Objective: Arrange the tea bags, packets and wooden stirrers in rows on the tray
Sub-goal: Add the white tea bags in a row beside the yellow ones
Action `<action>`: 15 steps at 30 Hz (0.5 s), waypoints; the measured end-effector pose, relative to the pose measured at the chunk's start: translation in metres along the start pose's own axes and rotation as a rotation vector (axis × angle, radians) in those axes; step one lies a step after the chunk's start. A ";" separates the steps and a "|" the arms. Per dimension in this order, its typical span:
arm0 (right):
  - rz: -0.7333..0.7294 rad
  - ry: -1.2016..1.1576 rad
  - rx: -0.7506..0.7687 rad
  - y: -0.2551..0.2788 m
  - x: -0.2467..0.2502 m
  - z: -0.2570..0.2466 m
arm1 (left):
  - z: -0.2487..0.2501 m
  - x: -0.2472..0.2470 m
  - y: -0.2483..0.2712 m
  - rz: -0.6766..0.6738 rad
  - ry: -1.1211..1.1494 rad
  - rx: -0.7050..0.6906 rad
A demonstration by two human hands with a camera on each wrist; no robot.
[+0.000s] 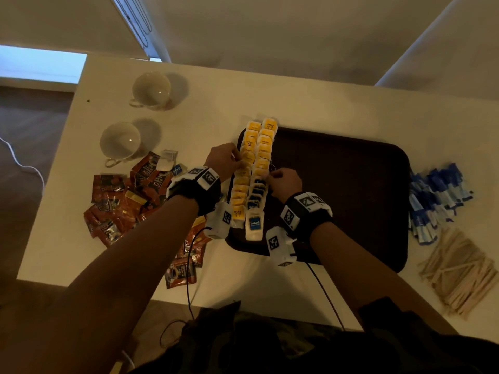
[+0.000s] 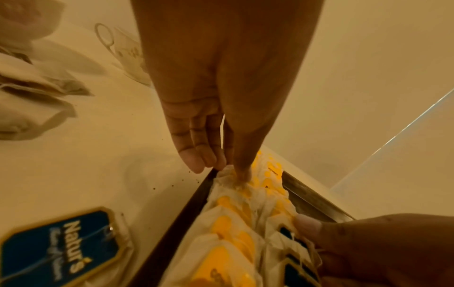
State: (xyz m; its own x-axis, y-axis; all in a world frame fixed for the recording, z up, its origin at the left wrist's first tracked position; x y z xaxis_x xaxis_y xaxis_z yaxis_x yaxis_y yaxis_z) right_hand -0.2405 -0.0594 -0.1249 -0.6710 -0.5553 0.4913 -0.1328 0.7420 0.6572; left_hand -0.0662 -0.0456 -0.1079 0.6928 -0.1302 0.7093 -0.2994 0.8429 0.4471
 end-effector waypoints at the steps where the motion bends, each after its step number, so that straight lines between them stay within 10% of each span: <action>1: 0.004 -0.011 0.002 -0.002 -0.001 0.000 | 0.000 0.000 -0.002 -0.012 -0.010 0.003; 15: 0.064 -0.190 -0.027 -0.014 -0.004 0.008 | -0.005 0.003 -0.005 0.021 0.155 -0.010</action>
State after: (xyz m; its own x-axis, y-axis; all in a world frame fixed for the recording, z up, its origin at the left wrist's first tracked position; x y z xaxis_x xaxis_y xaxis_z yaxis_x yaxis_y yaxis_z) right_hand -0.2414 -0.0648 -0.1405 -0.8036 -0.4242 0.4174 -0.0677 0.7619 0.6441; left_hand -0.0597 -0.0477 -0.1104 0.7797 -0.0305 0.6254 -0.3094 0.8496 0.4271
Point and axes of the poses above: each hand's wrist, its own y-axis away from the middle knuckle, its own x-axis out of the back of the hand, z = x × y, the point moved 6 cm from there along -y, towards the middle knuckle, and after that the axes turned 3 degrees about y, right-handed, at the moved point
